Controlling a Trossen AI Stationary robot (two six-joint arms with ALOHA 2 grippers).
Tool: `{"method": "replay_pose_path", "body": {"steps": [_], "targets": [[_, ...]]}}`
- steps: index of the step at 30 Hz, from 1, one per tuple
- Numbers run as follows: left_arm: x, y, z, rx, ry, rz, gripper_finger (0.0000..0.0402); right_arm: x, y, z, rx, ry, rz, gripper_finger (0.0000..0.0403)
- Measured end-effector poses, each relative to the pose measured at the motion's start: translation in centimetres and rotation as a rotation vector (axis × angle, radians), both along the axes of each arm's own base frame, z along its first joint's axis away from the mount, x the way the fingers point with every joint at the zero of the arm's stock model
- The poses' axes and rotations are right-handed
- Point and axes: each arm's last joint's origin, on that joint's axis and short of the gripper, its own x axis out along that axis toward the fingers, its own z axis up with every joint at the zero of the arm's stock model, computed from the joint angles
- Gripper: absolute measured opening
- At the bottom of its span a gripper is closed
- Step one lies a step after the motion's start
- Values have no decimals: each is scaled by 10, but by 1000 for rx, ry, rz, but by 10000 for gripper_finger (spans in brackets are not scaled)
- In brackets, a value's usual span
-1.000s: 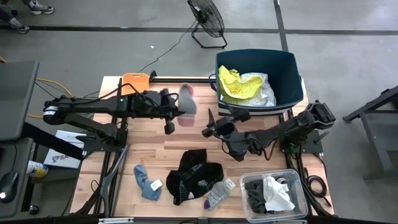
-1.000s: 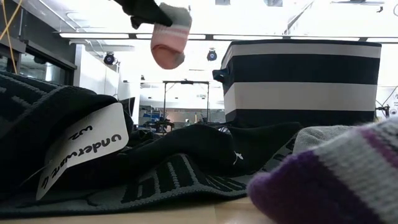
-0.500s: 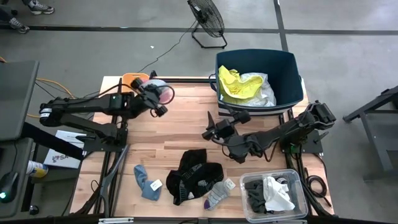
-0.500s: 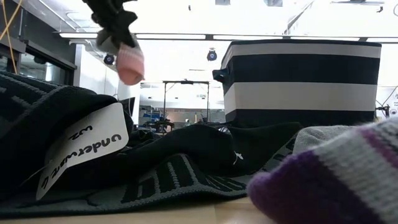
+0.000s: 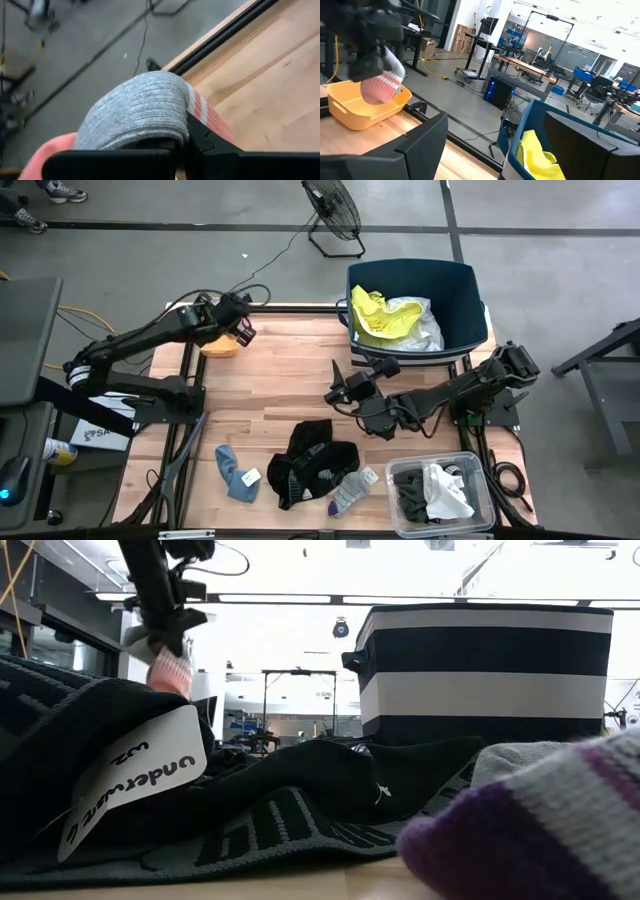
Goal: Pick & Place Cloths
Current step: Put the gray and pink sock into the yellow bin
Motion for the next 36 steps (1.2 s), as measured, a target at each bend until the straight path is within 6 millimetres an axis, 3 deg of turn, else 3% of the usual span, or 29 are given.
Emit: {"method": "replay_pose_path", "body": {"steps": [15, 26, 36], "targets": [[-5, 61, -52, -215, 272, 216, 1, 0, 0, -2, -2, 20, 26, 320], [15, 75, -93, -406, 351, 158, 1, 0, 0, -4, 3, 28, 47, 320], [17, 78, -104, -419, 372, 212, 1, 0, 0, -5, 2, 31, 46, 320]]}}
